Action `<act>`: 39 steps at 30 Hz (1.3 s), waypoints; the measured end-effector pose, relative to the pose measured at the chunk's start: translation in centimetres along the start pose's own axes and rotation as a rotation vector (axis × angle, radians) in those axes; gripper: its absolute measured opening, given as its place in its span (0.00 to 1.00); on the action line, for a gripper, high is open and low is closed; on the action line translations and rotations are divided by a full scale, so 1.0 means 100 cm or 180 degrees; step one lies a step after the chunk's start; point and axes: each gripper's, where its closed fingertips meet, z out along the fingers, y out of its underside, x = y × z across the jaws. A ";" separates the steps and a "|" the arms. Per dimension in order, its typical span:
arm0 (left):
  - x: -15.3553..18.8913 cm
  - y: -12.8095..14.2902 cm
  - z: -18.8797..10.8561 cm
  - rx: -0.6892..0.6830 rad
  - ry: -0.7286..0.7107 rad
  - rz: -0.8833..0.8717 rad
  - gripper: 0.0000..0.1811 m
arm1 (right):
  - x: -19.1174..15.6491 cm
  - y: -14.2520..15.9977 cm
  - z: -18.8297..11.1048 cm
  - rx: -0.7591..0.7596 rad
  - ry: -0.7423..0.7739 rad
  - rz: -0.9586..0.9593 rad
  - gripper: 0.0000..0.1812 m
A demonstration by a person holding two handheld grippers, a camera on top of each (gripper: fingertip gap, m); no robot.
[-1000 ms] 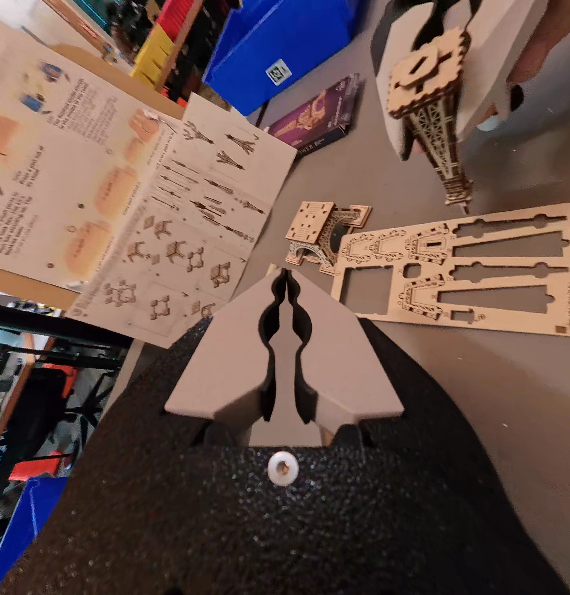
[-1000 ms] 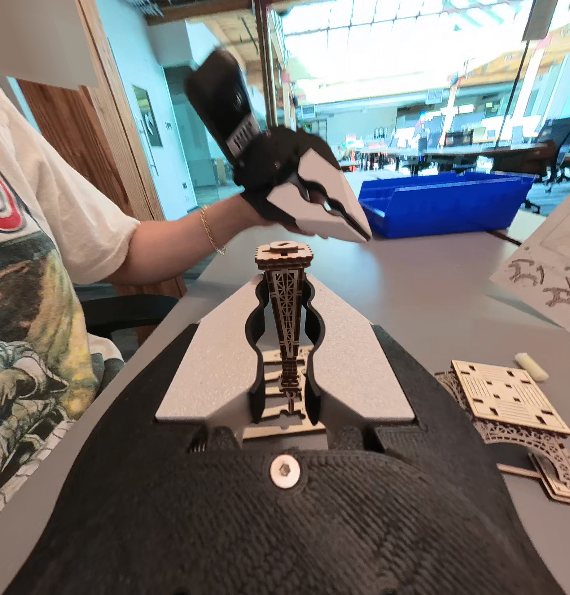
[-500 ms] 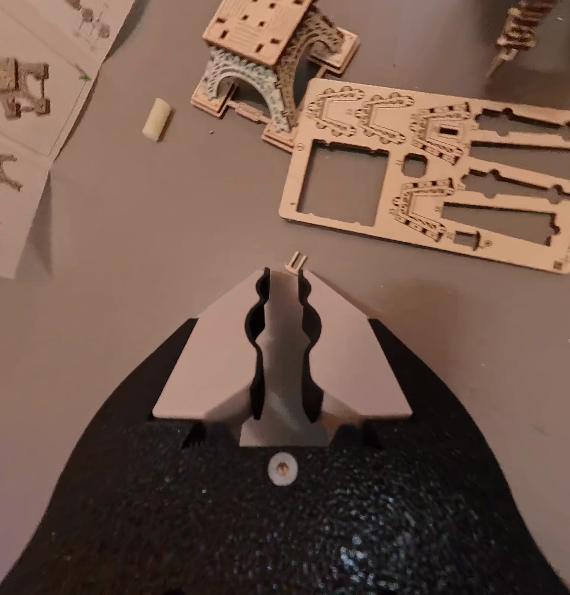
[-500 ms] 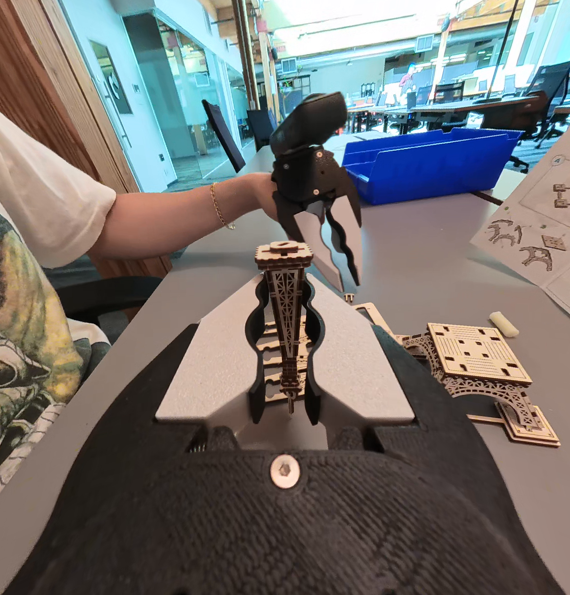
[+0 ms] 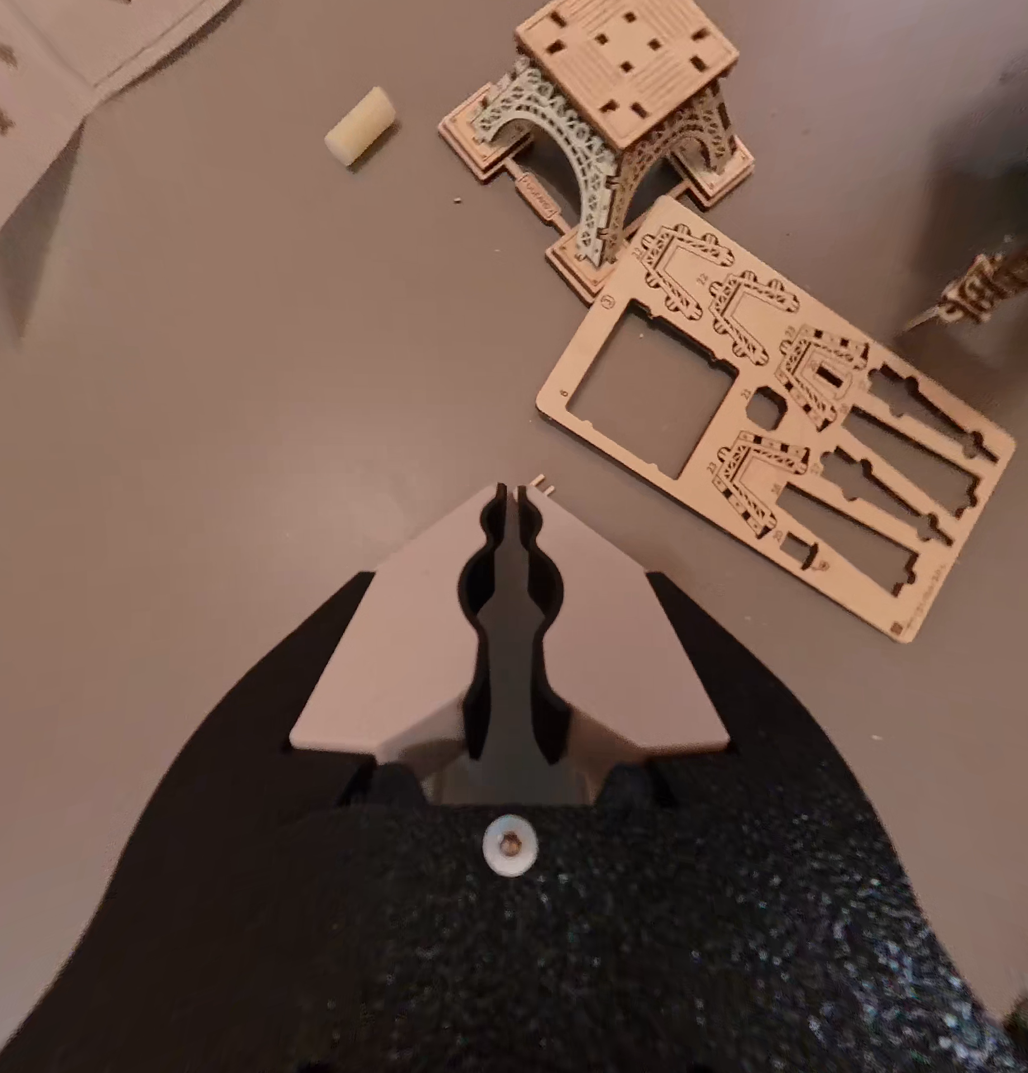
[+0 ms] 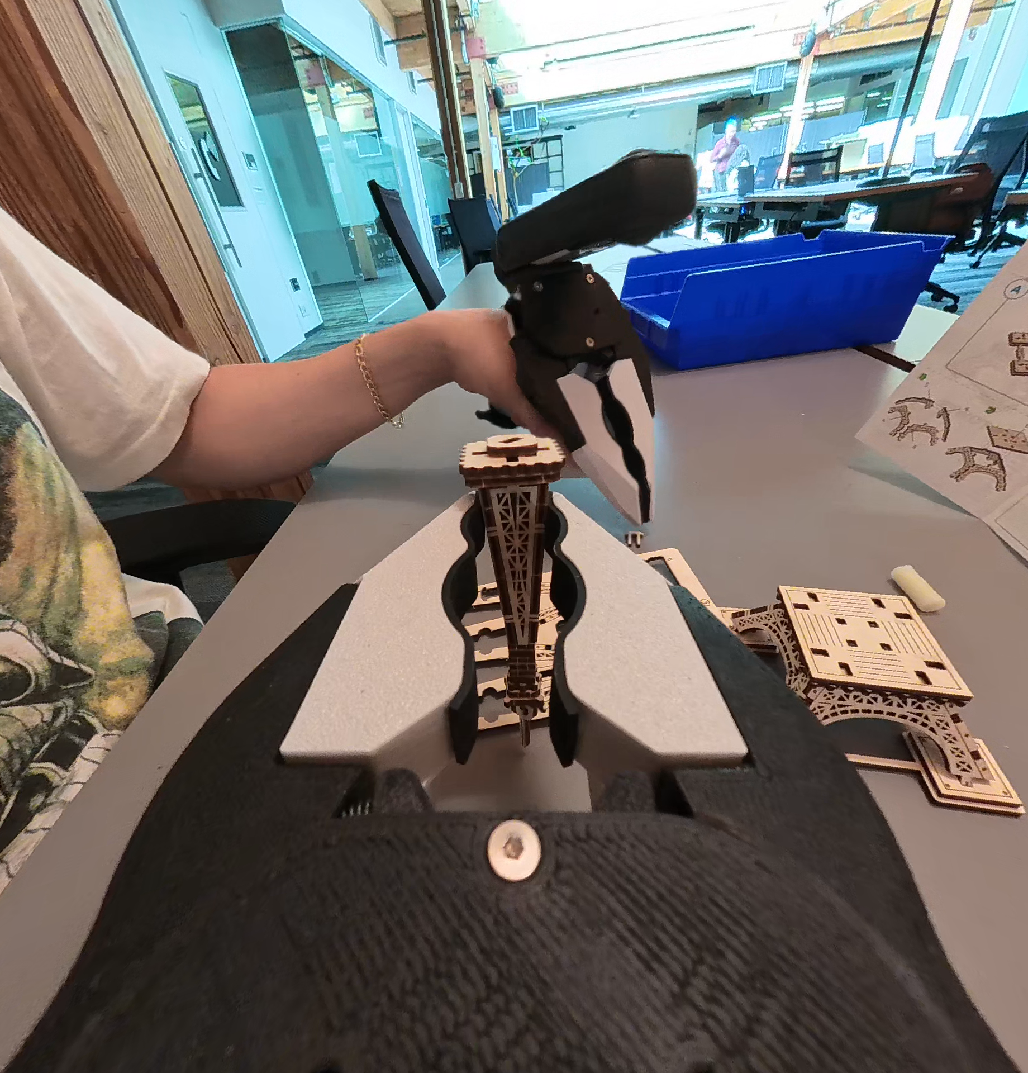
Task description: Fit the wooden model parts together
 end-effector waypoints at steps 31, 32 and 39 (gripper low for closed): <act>0.003 0.005 0.004 -0.0269 -0.0344 -0.0740 0.02 | 0.003 -0.002 -0.002 0.0040 0.0019 0.0022 0.09; 0.004 0.005 0.006 -0.0272 -0.0335 -0.0729 0.02 | 0.003 -0.001 -0.002 0.0035 0.0023 0.0021 0.09; 0.006 0.002 0.008 -0.0264 -0.0252 -0.0272 0.01 | 0.004 0.001 -0.003 0.0032 0.0019 0.0054 0.09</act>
